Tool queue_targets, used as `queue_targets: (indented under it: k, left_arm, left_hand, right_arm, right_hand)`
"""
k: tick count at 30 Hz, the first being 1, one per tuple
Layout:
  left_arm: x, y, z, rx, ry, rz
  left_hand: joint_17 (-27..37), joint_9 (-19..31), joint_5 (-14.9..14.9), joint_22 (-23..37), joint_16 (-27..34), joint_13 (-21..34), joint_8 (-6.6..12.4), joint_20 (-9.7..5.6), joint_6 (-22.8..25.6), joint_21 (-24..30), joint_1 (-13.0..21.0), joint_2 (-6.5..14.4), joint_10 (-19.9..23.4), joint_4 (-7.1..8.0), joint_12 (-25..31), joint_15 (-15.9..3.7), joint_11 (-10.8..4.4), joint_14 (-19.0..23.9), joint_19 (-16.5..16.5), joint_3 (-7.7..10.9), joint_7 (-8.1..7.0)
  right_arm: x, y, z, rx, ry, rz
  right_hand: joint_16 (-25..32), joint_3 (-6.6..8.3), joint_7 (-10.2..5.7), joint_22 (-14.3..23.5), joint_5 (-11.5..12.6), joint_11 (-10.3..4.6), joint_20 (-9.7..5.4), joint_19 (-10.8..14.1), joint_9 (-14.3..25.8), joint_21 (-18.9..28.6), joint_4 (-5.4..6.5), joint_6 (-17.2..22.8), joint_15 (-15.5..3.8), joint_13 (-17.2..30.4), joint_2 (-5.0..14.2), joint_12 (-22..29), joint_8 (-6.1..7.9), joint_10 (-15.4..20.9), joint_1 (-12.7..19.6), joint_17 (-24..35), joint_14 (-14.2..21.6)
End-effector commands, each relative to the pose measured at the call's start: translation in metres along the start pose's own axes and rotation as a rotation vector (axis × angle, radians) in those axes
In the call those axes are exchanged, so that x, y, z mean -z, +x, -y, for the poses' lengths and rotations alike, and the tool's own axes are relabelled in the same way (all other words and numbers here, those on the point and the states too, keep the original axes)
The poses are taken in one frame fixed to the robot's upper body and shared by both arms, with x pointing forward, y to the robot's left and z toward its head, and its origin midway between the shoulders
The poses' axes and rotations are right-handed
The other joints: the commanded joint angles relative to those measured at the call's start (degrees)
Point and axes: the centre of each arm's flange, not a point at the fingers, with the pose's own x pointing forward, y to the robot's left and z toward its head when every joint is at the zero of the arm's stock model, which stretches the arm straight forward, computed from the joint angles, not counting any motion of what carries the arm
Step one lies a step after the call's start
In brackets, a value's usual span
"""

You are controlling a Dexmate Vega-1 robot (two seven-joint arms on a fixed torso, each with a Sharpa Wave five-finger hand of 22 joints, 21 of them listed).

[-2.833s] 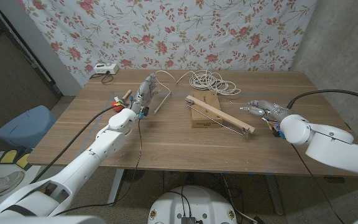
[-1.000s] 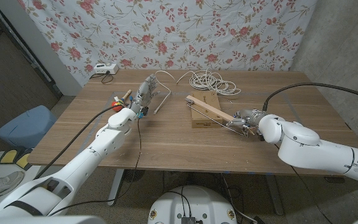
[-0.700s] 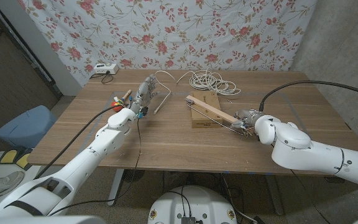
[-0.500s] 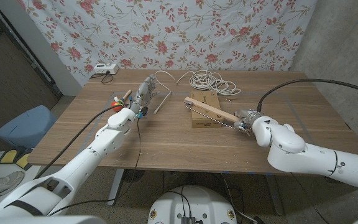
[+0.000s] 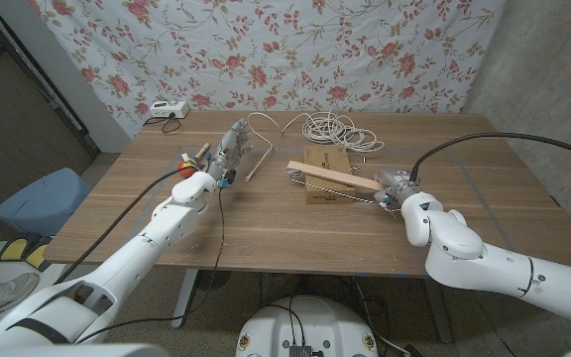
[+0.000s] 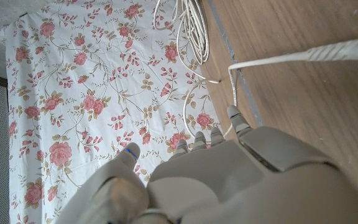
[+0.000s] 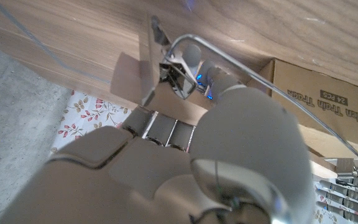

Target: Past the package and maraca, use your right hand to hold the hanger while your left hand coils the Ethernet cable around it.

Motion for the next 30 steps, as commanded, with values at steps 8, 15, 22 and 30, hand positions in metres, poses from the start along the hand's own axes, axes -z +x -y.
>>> queue_targets:
  k: [8, 15, 22, 30]
  left_arm:
    - [-0.041, -0.01, -0.002, -0.275, 0.468, -0.182]
    - [-0.052, -0.009, 0.002, -0.337, 0.642, -0.27]
    - [-0.062, -0.005, 0.005, -0.404, 0.767, -0.322]
    - [-0.073, 0.005, 0.014, -0.352, 0.937, -0.444]
  left_hand:
    - [0.7, 0.2, -8.7, 1.0, 4.0, 0.5, 2.19, -2.0, 14.6, 5.1, 12.3, 0.8, 19.8, -11.14, 4.1, -0.99, 0.98, 22.7, 16.4, 6.68, 4.57]
    - [1.3, 0.3, -9.7, 1.3, 5.3, 0.7, 2.04, -1.91, 18.7, 7.4, 15.0, -2.1, 25.2, -15.16, 4.8, -2.63, -1.21, 29.3, 20.8, 6.71, 3.54]
    - [2.7, 0.4, -9.5, 1.4, 7.7, 1.0, 1.73, -1.96, 19.9, 8.1, 17.9, -2.2, 27.9, -16.59, 4.9, -3.75, -1.71, 32.8, 21.6, 6.38, 3.76]
    - [5.4, 0.5, -9.3, 1.8, 12.9, 2.1, 2.16, -2.42, 24.3, 10.1, 22.6, -4.2, 33.1, -17.48, 6.4, -5.06, -2.58, 38.0, 25.1, 5.11, 4.81]
  right_arm:
    - [0.014, -0.003, 0.009, 0.286, 0.14, 0.073]
    - [0.017, -0.001, 0.012, 0.33, 0.172, 0.088]
    - [0.02, 0.001, 0.014, 0.352, 0.208, 0.106]
    - [0.025, 0.002, 0.018, 0.383, 0.23, 0.109]
  right_hand:
    - [8.2, 4.36, 4.32, 2.1, 3.4, -1.99, -2.32, 1.4, 6.4, 9.4, 5.25, 5.7, -3.69, 34.8, 4.2, 23.6, 3.54, 7.7, -9.3, 12.3, 4.8]
    - [9.0, 4.8, 4.61, 2.4, 3.5, -2.17, -2.44, 1.2, 7.6, 10.6, 5.18, 6.1, -3.65, 35.9, 4.19, 24.1, 4.44, 7.7, -9.4, 12.3, 4.7]
    - [9.9, 5.26, 4.82, 2.6, 3.6, -1.8, -2.44, 1.1, 8.8, 11.9, 5.09, 6.3, -3.64, 37.3, 4.19, 24.9, 5.31, 8.0, -9.4, 12.3, 4.8]
    - [10.9, 5.72, 5.0, 2.8, 3.5, -1.73, -2.44, 0.8, 10.2, 13.4, 5.08, 6.4, -3.6, 38.6, 4.1, 25.4, 6.19, 7.9, -9.5, 12.3, 4.7]
